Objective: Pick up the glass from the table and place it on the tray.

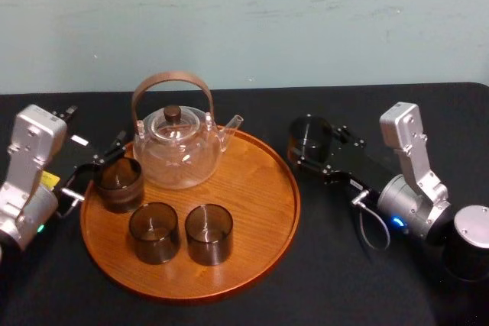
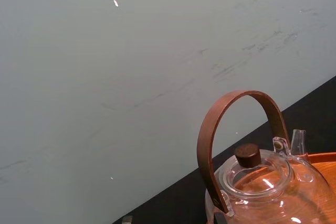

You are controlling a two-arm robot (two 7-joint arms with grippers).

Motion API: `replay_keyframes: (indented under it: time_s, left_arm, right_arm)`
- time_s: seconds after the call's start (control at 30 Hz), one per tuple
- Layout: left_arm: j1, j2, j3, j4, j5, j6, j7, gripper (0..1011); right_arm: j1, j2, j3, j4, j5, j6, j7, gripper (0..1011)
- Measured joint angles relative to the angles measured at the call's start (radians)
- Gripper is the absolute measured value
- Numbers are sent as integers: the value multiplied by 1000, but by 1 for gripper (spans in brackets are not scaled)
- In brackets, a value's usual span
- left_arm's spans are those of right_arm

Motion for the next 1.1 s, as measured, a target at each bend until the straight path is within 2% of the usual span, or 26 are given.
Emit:
replay_keyframes:
  time_s: [0.27, 0.7, 1.1]
  left_arm:
    - [0, 0, 0, 0, 0, 0, 0, 1001]
    - [0, 0, 0, 0, 0, 0, 0, 1001]
    - [0, 0, 0, 0, 0, 0, 0, 1001]
  right_arm:
    - [4, -13, -32, -17, -1, 3, 22, 899]
    - [61, -63, -105, 51, -9, -10, 61, 900]
    - [98, -92, -144, 112, -22, -18, 70, 899]
